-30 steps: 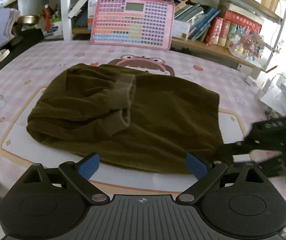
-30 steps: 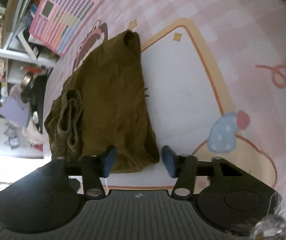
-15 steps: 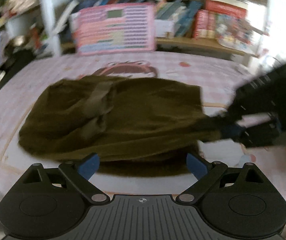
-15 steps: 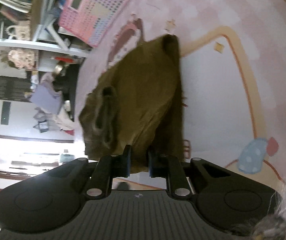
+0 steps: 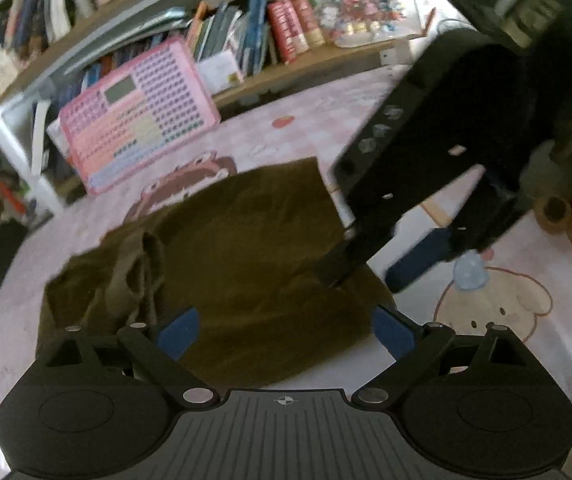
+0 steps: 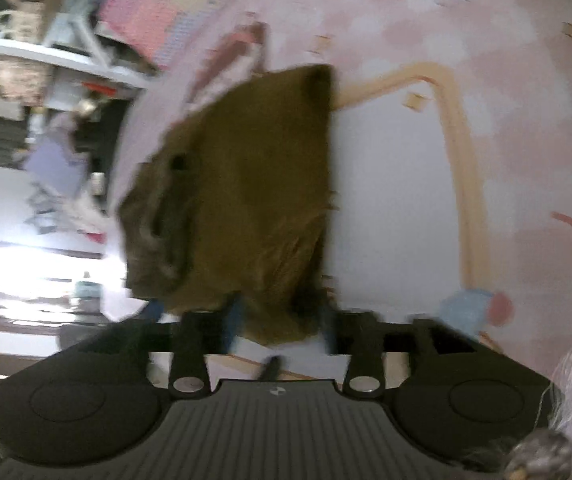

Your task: Fold clothes

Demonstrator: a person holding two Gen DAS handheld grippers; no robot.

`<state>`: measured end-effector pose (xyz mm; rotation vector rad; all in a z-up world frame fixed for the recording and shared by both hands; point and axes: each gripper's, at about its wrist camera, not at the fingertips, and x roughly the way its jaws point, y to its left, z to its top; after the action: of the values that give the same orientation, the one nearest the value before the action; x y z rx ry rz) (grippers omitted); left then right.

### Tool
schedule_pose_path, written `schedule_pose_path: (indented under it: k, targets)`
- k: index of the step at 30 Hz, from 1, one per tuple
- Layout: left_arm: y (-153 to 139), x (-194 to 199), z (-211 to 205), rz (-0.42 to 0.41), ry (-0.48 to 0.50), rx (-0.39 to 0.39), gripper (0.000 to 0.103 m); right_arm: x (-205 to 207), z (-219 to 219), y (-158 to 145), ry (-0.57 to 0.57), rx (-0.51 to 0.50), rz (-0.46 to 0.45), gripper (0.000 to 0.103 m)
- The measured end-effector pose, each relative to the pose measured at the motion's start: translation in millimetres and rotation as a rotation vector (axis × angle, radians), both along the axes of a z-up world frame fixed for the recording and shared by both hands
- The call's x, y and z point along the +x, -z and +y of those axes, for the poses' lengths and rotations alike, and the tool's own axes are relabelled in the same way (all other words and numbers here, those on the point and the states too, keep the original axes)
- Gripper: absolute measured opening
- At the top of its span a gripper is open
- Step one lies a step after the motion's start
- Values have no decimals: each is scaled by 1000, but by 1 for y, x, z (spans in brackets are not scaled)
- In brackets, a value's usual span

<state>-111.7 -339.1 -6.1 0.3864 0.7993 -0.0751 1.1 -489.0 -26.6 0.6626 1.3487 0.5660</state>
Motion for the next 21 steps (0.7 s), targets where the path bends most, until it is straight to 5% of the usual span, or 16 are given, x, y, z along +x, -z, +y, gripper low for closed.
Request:
schedule_pose_path:
  k: [6,7,9,15,21]
  targets:
    - [8,-3,4,42,-10,19,96,6,8,16,-20,-1,21,41]
    - [11,-2,2,50,3,38,96,9,13,18,-29,12,23,37]
    - [17,-2,-3,54,34,87,96,16,19,26,-23,22,56,14]
    - [39,4,-18,2,139,289,96,19,15,6,8,119,38,11]
    - [60,15,-34,-59,248,472,53,19,20,-6,-12,125,13,11]
